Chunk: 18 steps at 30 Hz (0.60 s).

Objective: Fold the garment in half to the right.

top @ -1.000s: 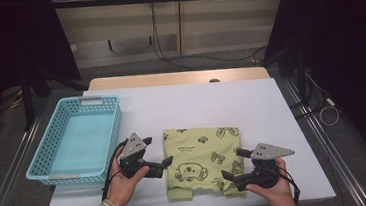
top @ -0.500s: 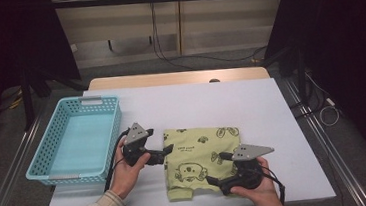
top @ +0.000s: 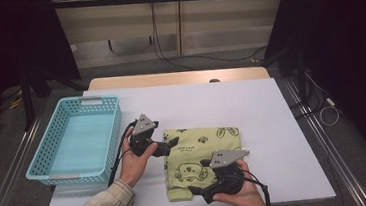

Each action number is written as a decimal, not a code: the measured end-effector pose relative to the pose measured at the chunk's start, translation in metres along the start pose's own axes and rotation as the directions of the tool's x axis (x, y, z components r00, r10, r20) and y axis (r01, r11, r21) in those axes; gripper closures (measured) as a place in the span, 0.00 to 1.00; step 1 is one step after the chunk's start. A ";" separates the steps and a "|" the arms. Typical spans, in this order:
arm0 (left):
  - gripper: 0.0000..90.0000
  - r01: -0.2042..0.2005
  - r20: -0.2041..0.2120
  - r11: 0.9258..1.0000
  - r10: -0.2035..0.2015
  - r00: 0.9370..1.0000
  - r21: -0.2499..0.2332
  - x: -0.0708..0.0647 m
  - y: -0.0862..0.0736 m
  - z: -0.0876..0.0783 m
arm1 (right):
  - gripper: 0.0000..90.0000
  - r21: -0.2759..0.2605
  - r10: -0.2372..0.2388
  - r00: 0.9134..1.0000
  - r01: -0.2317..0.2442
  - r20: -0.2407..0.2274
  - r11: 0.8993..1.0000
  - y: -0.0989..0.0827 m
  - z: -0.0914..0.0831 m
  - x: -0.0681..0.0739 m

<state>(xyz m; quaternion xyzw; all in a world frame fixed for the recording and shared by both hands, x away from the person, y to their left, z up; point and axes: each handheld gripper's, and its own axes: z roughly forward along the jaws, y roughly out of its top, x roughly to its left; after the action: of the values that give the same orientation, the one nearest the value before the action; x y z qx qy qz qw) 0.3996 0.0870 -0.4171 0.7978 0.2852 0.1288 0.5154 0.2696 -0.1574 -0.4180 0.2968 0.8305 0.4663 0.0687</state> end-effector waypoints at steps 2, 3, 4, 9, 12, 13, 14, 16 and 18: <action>0.06 -0.001 -0.001 1.000 0.001 1.000 0.006 0.000 0.000 0.003 | 0.12 0.012 -0.006 1.000 0.006 -0.008 1.000 0.001 0.004 0.002; 0.06 -0.030 -0.021 0.999 0.031 0.999 0.027 0.003 -0.001 0.007 | 0.12 0.015 -0.014 1.000 0.015 -0.012 1.000 0.002 0.006 0.004; 0.06 -0.030 -0.021 0.999 0.031 0.999 0.027 0.003 -0.001 0.007 | 0.12 0.015 -0.014 1.000 0.015 -0.012 1.000 0.002 0.006 0.004; 0.07 -0.011 -0.048 1.000 0.012 0.999 0.019 0.013 -0.001 0.013 | 0.14 0.026 -0.036 0.999 0.037 -0.036 0.999 0.006 0.016 0.008; 0.07 0.008 -0.055 1.000 -0.007 0.998 0.014 0.018 0.001 0.015 | 0.15 0.048 -0.047 0.997 0.050 -0.056 0.998 0.009 0.023 0.011; 0.07 0.007 -0.065 1.000 -0.006 0.998 0.018 0.019 0.002 0.016 | 0.17 0.054 -0.052 0.997 0.055 -0.064 0.997 0.010 0.026 0.012; 0.07 0.011 -0.062 1.000 -0.010 0.998 0.013 0.020 0.003 0.018 | 0.19 0.058 -0.071 0.995 0.075 -0.072 0.995 0.012 0.031 0.014; 0.08 0.023 -0.049 1.000 -0.022 0.999 0.016 0.022 0.001 0.019 | 0.20 0.069 -0.084 0.993 0.090 -0.080 0.994 0.014 0.036 0.015; 0.07 0.026 -0.054 0.999 -0.025 0.998 0.029 0.023 0.000 0.020 | 0.23 0.081 -0.090 0.992 0.097 -0.084 0.992 0.016 0.040 0.016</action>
<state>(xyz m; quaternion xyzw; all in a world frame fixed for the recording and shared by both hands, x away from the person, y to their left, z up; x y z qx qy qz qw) 0.4281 0.0859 -0.4280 0.7980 0.3111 0.1393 0.4970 0.2789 -0.1126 -0.4245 0.2413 0.8646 0.4384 0.0446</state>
